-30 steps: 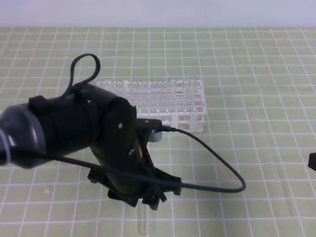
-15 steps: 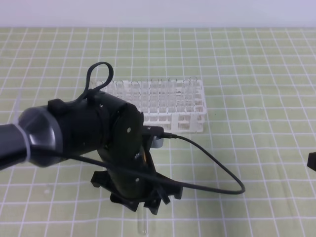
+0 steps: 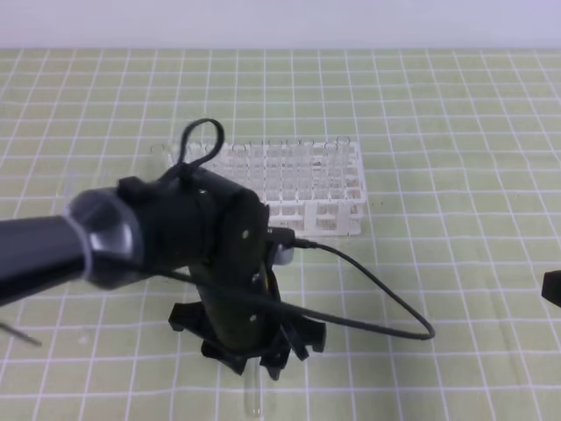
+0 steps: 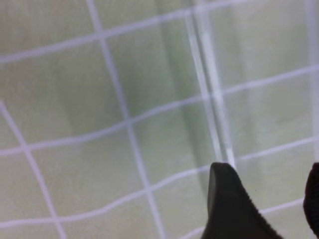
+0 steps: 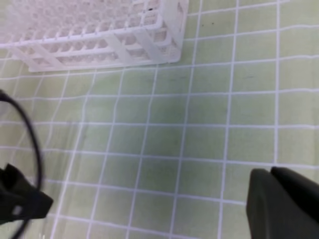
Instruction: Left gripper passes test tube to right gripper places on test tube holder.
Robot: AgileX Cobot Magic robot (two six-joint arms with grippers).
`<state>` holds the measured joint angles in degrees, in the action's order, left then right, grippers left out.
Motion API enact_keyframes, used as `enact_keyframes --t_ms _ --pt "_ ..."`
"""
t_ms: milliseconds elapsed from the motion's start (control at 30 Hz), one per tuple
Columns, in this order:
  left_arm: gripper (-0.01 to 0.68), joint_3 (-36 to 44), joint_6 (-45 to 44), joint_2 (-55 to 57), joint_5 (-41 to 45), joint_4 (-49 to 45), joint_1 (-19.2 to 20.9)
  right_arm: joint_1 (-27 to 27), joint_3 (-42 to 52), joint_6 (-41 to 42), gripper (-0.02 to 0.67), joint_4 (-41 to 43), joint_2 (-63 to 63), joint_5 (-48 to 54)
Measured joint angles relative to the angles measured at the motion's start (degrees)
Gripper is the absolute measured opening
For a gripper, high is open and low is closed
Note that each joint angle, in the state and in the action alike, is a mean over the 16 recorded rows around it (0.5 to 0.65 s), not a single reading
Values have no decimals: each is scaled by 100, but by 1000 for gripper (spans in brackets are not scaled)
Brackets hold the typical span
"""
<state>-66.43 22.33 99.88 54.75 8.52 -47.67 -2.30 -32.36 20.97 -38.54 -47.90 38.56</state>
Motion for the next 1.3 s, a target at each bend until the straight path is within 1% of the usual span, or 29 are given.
enact_keyframes --t_ms 333,700,1000,1167,1300 --pt "295 -157 11 394 218 -47 0 0 0 84 -18 -86 0 42" --pt "295 -168 18 763 177 -135 1 0 0 157 -18 -131 0 46" --pt "293 -171 20 835 150 -226 1 0 0 214 -18 -181 0 46" --pt "277 -175 11 846 157 -262 1 0 0 215 -18 -190 0 46" --pt "247 -171 -3 836 191 -286 0 0 0 224 -18 -201 0 46"
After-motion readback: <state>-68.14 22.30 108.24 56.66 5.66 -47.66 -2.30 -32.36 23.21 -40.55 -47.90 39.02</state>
